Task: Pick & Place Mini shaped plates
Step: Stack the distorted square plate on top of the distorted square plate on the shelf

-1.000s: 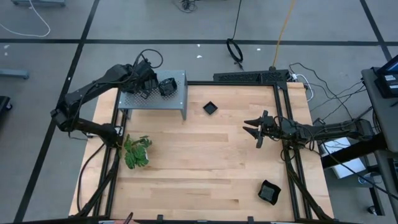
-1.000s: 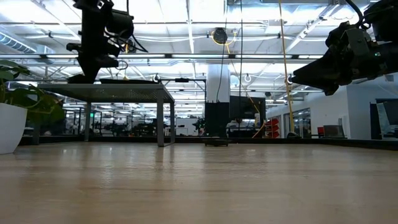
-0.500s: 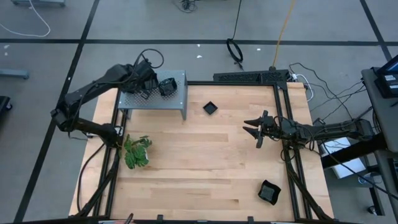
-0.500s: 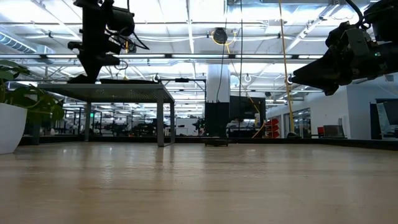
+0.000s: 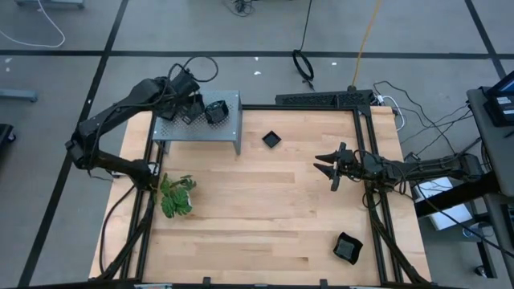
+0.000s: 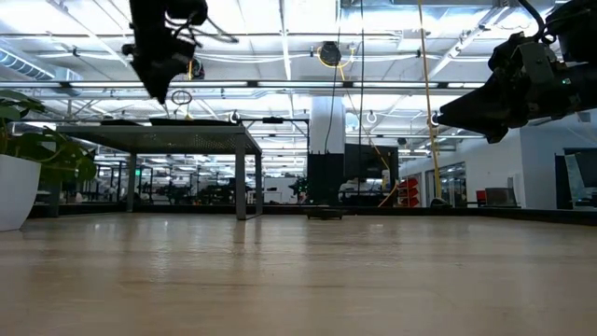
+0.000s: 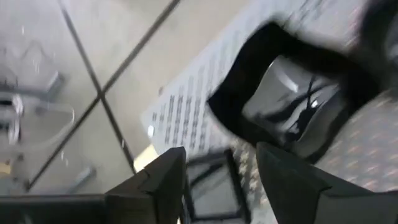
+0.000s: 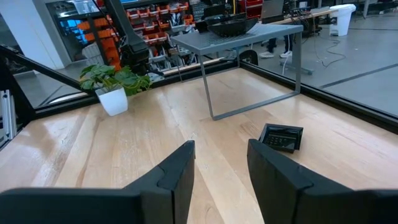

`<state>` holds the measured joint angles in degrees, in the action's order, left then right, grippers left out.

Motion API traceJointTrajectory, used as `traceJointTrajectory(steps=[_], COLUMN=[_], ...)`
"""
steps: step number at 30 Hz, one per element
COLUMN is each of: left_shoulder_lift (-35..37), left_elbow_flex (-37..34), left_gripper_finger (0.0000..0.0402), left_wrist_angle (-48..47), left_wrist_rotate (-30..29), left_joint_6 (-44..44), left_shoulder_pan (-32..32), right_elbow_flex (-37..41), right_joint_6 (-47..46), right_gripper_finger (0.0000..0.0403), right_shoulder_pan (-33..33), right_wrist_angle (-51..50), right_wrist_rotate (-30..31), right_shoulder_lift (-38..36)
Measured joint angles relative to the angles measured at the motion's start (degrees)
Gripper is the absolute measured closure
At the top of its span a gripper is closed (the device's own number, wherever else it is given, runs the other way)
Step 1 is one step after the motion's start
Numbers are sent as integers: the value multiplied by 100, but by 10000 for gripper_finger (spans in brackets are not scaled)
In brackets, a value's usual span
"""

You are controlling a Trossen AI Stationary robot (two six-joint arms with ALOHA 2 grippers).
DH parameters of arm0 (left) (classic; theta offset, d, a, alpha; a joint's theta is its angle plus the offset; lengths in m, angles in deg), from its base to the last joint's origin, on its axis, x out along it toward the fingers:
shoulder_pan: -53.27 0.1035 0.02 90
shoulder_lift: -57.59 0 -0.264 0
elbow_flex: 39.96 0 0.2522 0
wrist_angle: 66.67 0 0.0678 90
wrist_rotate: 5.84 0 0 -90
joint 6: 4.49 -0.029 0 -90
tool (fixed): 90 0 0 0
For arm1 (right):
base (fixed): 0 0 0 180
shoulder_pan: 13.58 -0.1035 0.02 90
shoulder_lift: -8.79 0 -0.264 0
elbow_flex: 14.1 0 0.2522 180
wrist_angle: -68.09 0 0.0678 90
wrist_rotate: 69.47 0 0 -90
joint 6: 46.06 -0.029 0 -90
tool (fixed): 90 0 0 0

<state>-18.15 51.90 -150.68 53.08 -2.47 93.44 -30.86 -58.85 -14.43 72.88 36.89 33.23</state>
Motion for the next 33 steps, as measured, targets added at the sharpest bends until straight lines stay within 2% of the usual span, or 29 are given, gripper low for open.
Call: traceJointTrajectory(steps=[5,10,19,21,27,33], left_shoulder_lift=[5,-42,-937,-1164,-1517,-1440], left_elbow_flex=[123,123,121,120,118,118], left_gripper_finger=[186,185,185,185,185,185], left_wrist_angle=[854,1780,3232,3549,3688,3795], left_wrist_rotate=[26,413,410,414,418,427], left_joint_6=[-391,-1089,-1847,-1840,-1573,-517], left_shoulder_pan=[-549,-1161,-2353,-2564,-3015,-3297], right_elbow_flex=[-1,0,-1,-1,-1,0], right_joint_6=[0,0,0,0,0,0], right_gripper_finger=[268,268,268,268,268,268], right_shoulder_pan=[-1,-1,-1,-1,1,0], right_wrist_angle=[0,0,-2,-2,0,0], right_wrist_rotate=[0,1,0,0,0,0], right_shoulder_lift=[0,1,0,0,0,0])
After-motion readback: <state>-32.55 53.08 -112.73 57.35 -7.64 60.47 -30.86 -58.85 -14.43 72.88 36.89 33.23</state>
